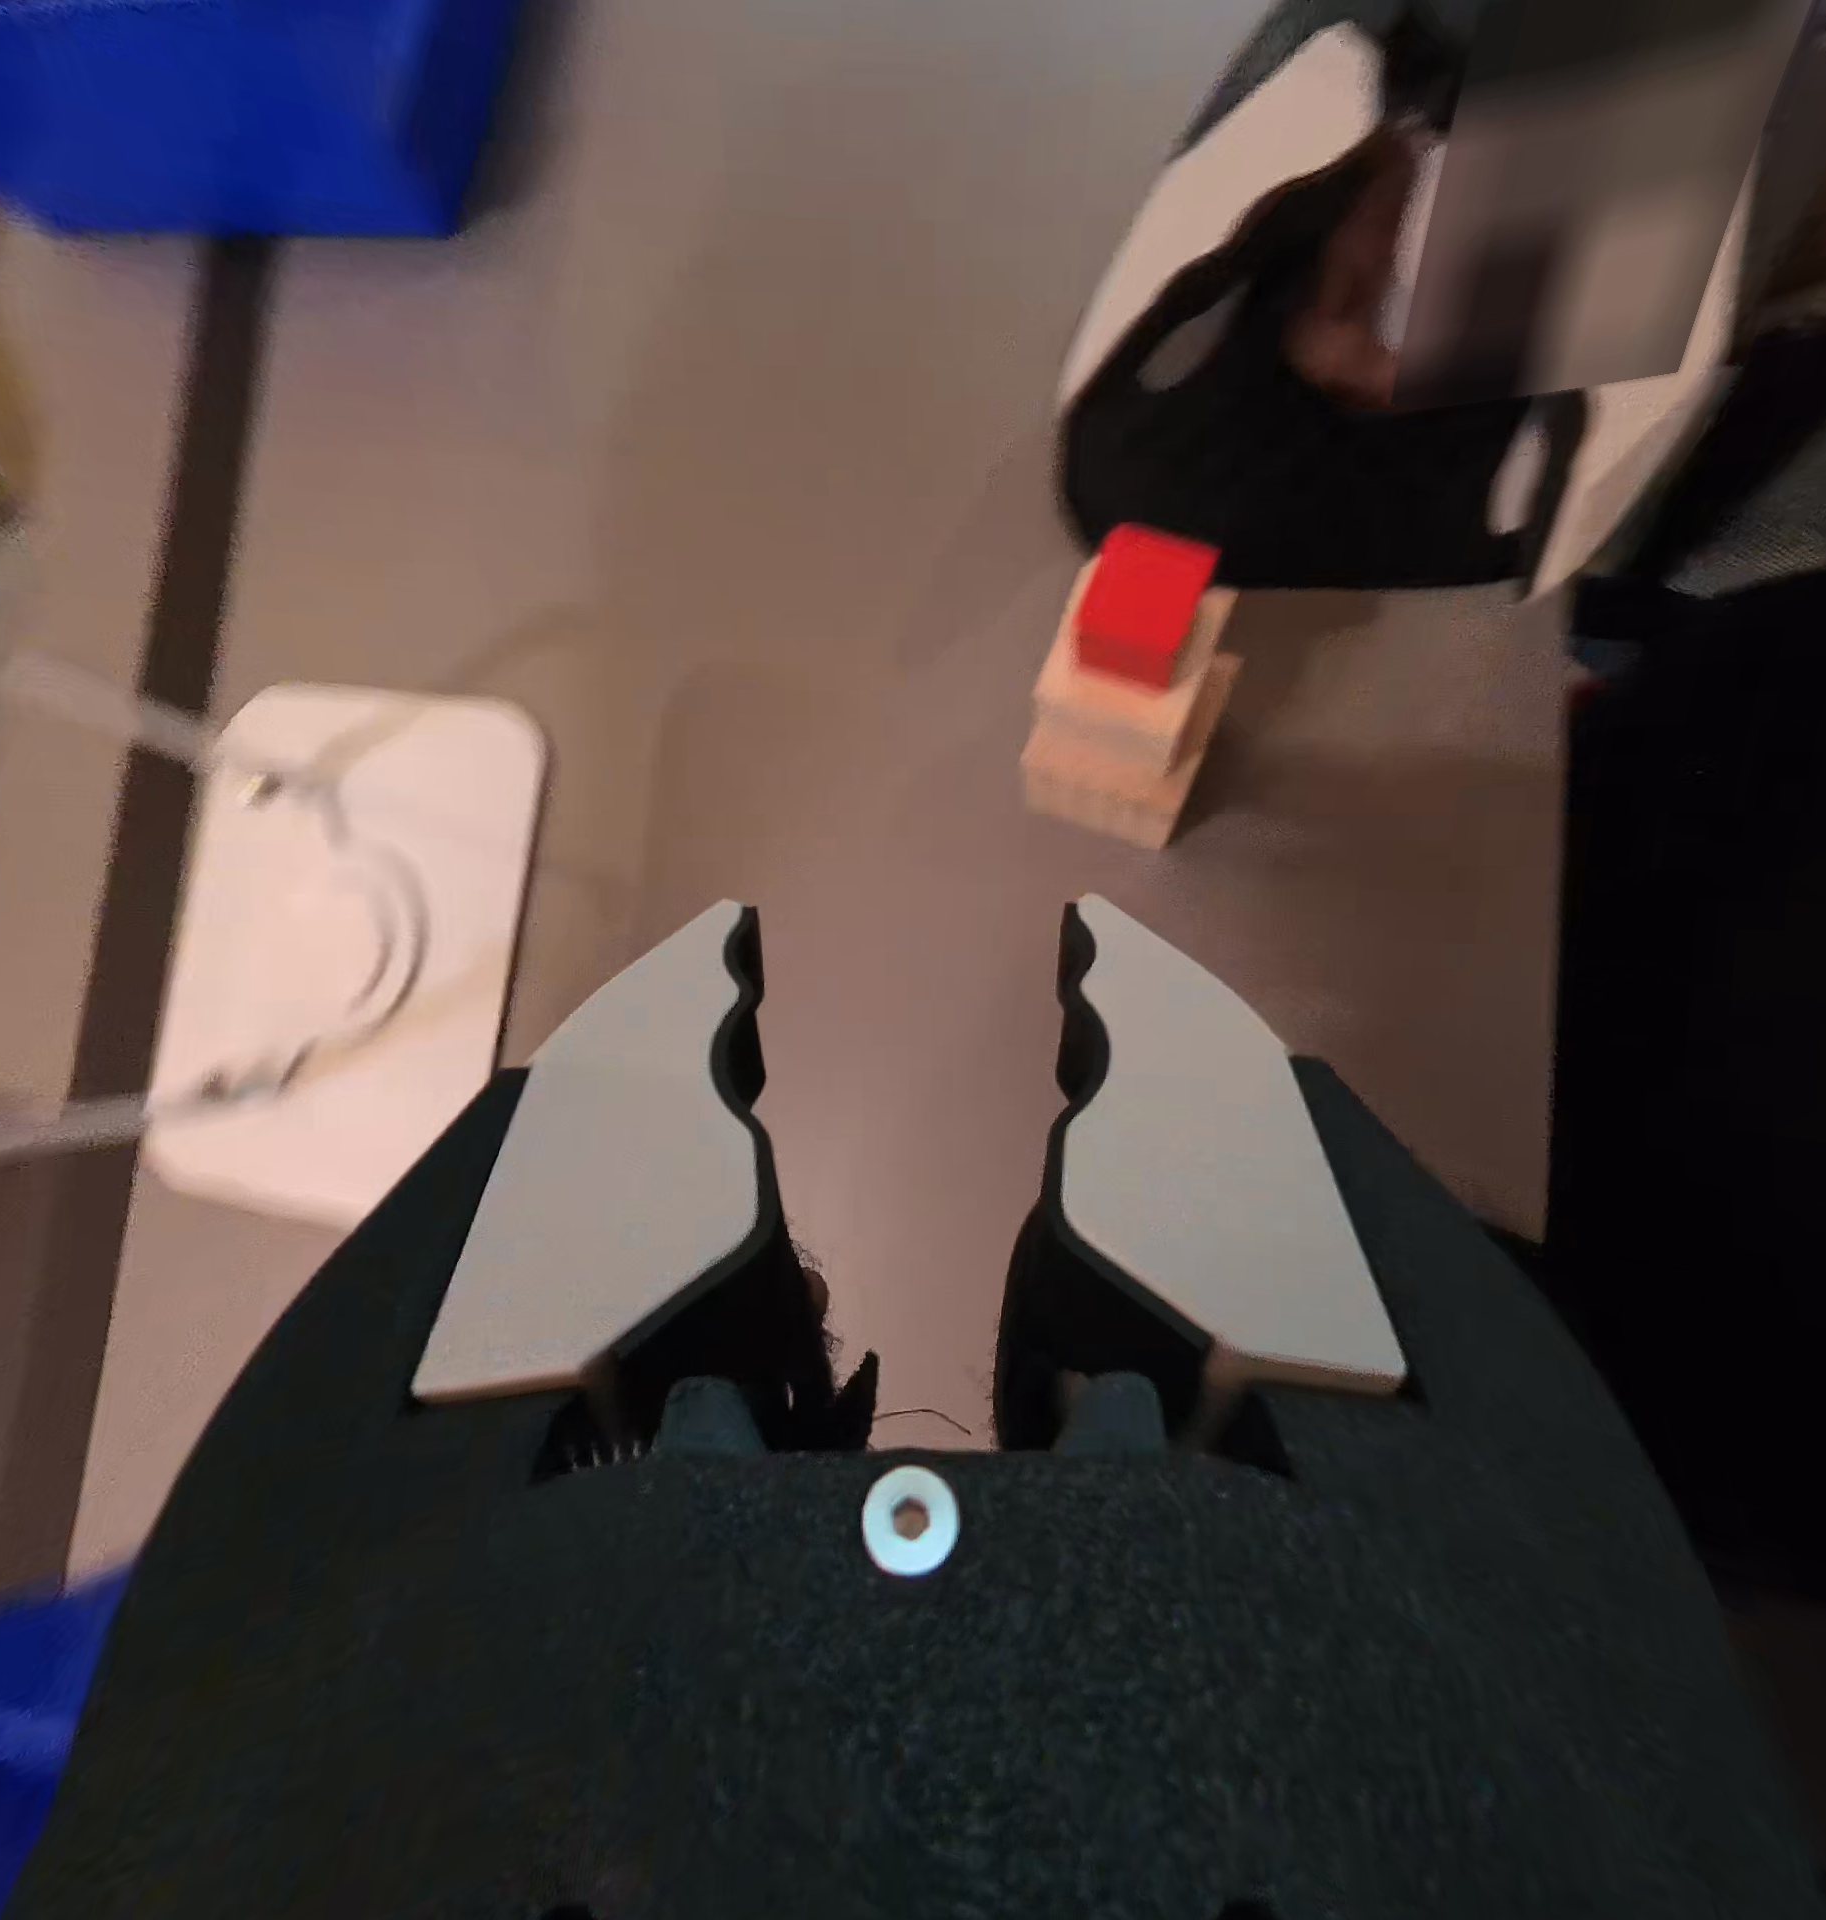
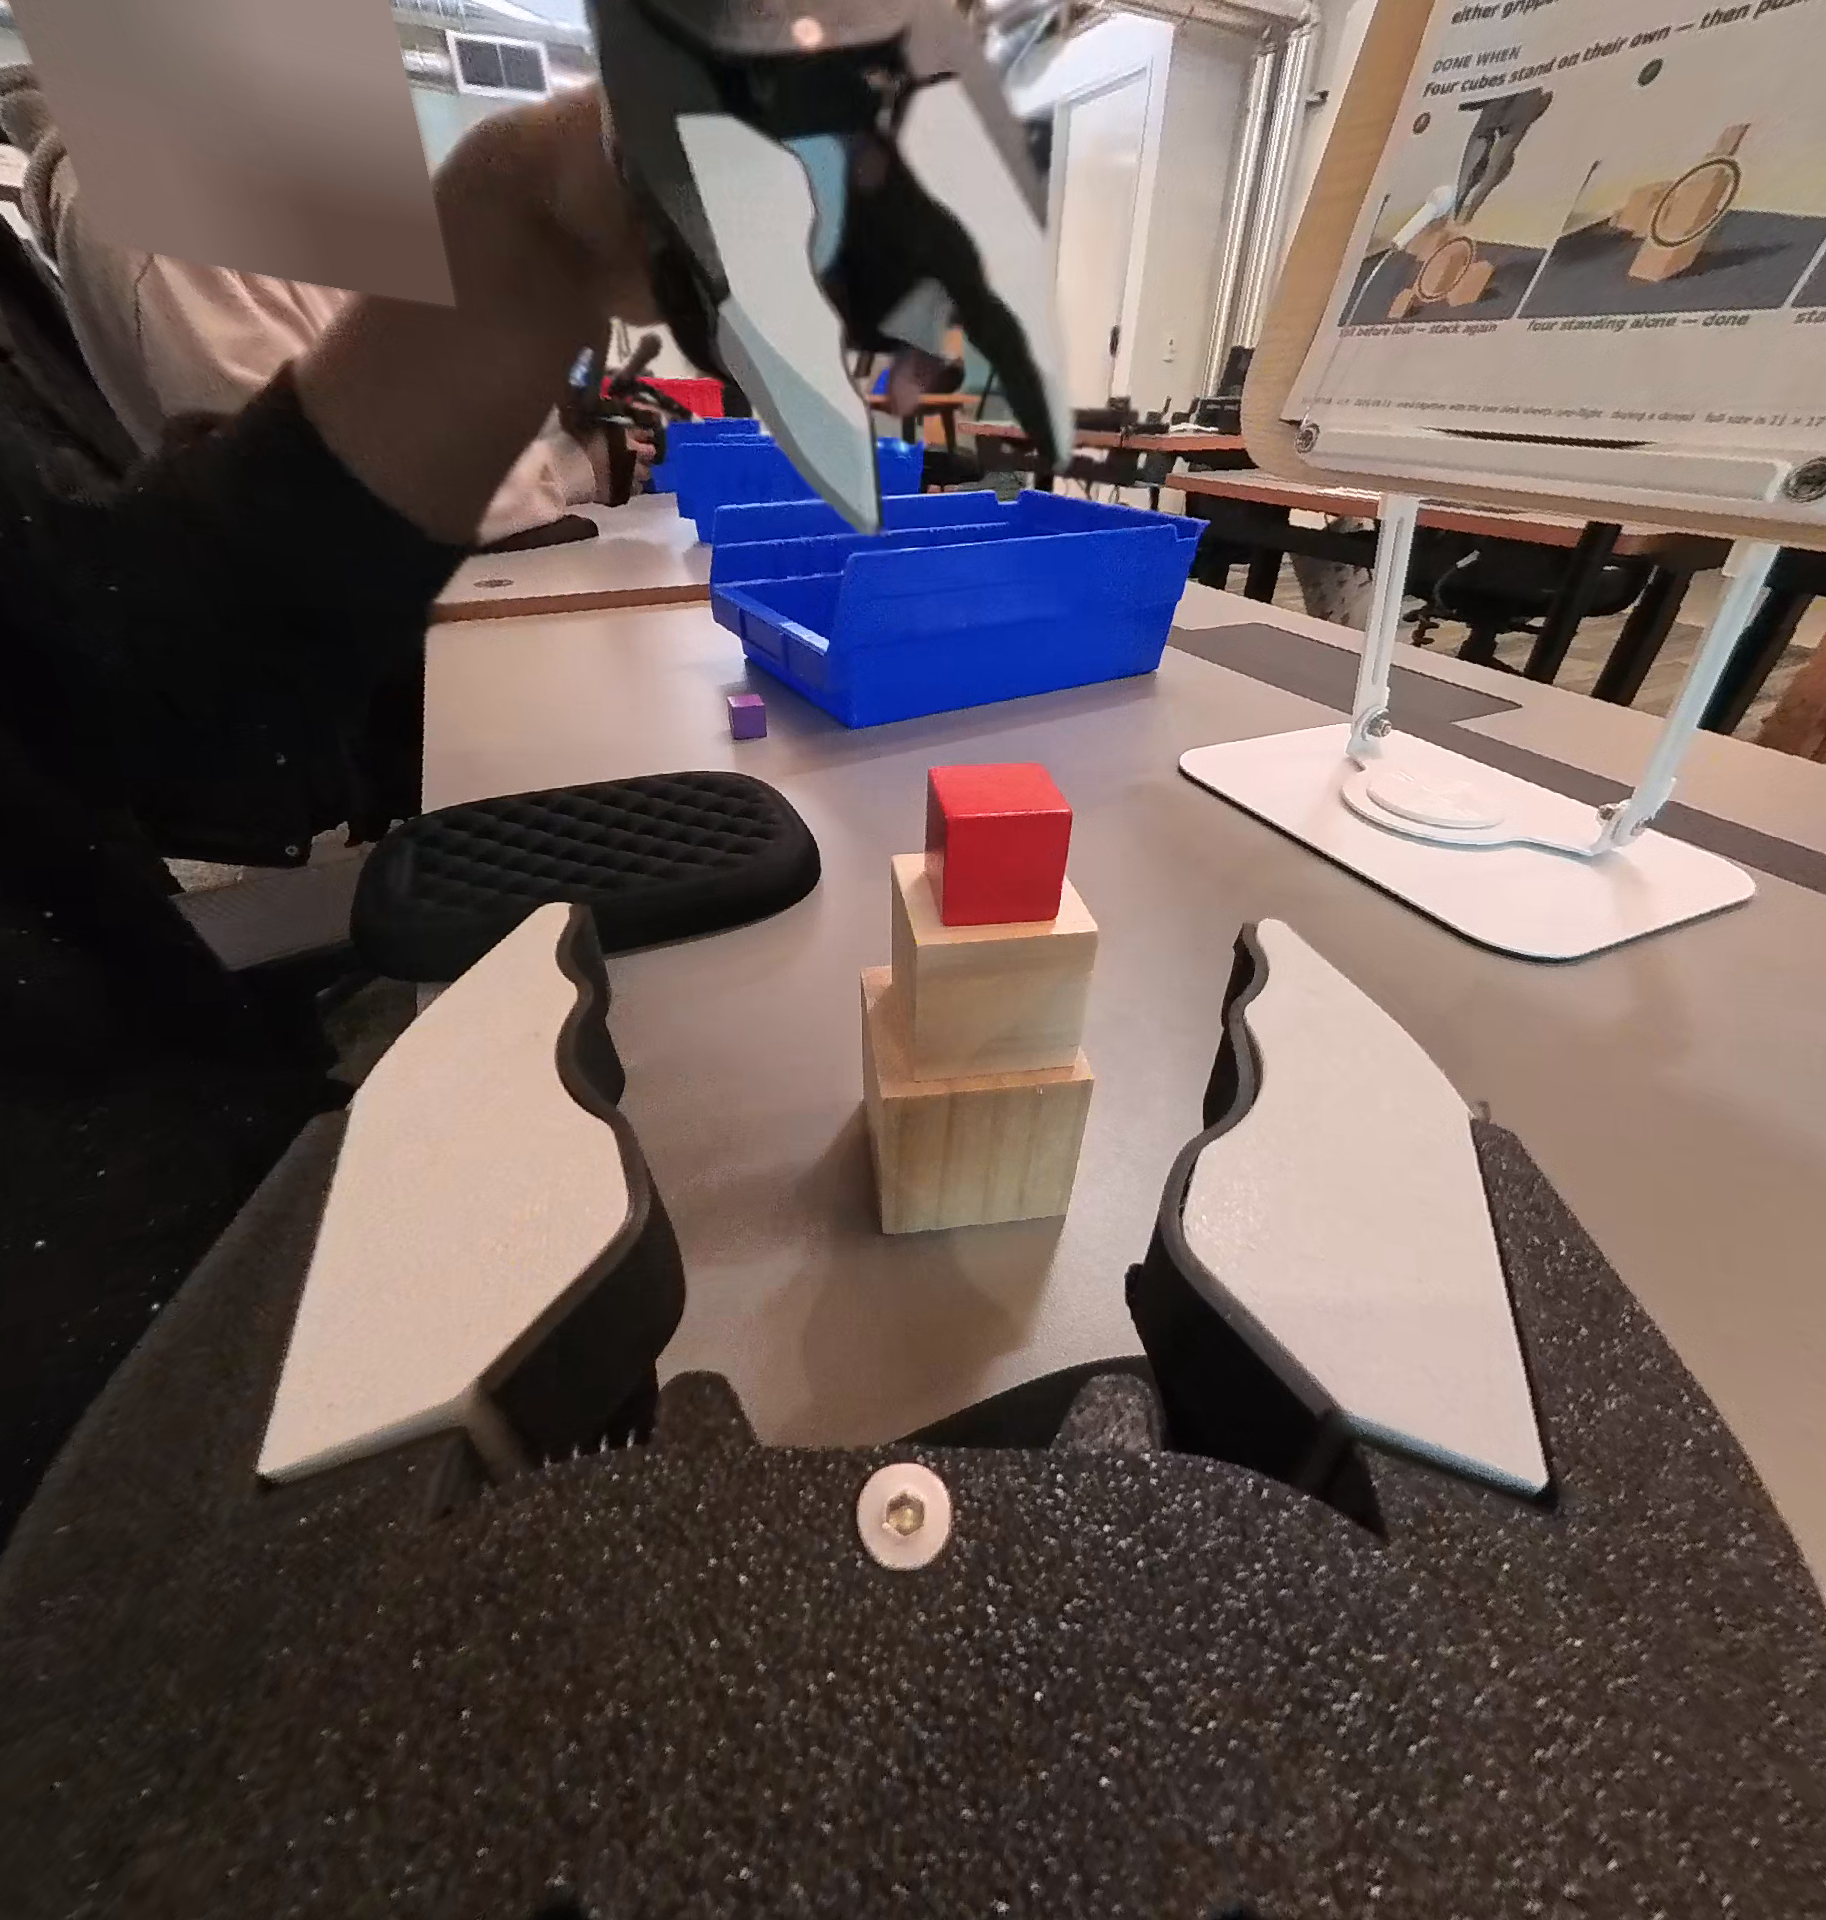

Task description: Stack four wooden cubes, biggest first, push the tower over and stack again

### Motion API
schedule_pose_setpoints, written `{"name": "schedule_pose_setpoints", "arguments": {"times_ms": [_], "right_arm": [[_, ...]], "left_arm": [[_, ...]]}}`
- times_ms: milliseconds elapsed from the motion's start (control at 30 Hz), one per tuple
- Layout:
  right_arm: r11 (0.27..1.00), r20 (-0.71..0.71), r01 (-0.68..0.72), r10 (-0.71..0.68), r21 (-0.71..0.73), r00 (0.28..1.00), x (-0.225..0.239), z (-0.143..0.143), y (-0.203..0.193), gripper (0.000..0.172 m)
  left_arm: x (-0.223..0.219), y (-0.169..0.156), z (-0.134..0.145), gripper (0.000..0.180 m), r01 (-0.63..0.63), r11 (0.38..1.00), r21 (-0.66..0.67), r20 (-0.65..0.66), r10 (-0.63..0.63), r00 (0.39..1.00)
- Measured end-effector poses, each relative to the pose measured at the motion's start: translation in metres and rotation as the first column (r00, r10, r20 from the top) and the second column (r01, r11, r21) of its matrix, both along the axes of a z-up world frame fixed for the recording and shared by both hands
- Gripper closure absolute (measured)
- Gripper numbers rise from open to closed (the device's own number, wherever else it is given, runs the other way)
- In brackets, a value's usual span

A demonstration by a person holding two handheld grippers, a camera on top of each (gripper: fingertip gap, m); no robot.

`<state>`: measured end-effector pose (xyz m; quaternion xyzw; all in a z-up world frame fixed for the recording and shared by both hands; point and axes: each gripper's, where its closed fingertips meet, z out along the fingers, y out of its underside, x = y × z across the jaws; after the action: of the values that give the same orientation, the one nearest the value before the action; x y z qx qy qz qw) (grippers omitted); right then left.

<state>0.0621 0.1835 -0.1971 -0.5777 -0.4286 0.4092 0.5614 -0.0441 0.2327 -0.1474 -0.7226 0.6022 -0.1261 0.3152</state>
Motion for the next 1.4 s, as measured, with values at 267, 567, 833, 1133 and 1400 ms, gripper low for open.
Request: {"name": "schedule_pose_setpoints", "arguments": {"times_ms": [267, 567, 833, 1133, 1400], "right_arm": [[1.000, 0.025, 0.008, -0.008, 0.007, 1.000, -0.002, -0.002, 0.000, 0.061], [1.000, 0.021, 0.012, -0.012, 0.005, 1.000, -0.001, -0.002, 0.001, 0.061], [1.000, 0.019, 0.014, -0.014, 0.002, 1.000, -0.001, -0.002, 0.001, 0.062], [1.000, 0.014, 0.014, -0.014, -0.002, 1.000, -0.001, -0.001, 0.002, 0.062], [1.000, 0.019, 0.011, -0.011, 0.002, 1.000, -0.001, -0.002, 0.001, 0.063]], "left_arm": [[-0.179, -0.024, -0.046, 0.134, -0.550, 0.835, -0.036, 0.095, 0.550, 0.830], [-0.259, -0.040, -0.120, 0.134, -0.828, 0.537, -0.159, 0.257, 0.833, 0.490], [-0.264, -0.034, -0.138, 0.136, -0.849, 0.501, -0.167, 0.214, 0.859, 0.465], [-0.264, -0.031, -0.137, 0.159, -0.847, 0.514, -0.137, 0.171, 0.854, 0.491], [-0.196, -0.022, -0.063, 0.159, -0.640, 0.767, -0.044, 0.221, 0.632, 0.743]]}}
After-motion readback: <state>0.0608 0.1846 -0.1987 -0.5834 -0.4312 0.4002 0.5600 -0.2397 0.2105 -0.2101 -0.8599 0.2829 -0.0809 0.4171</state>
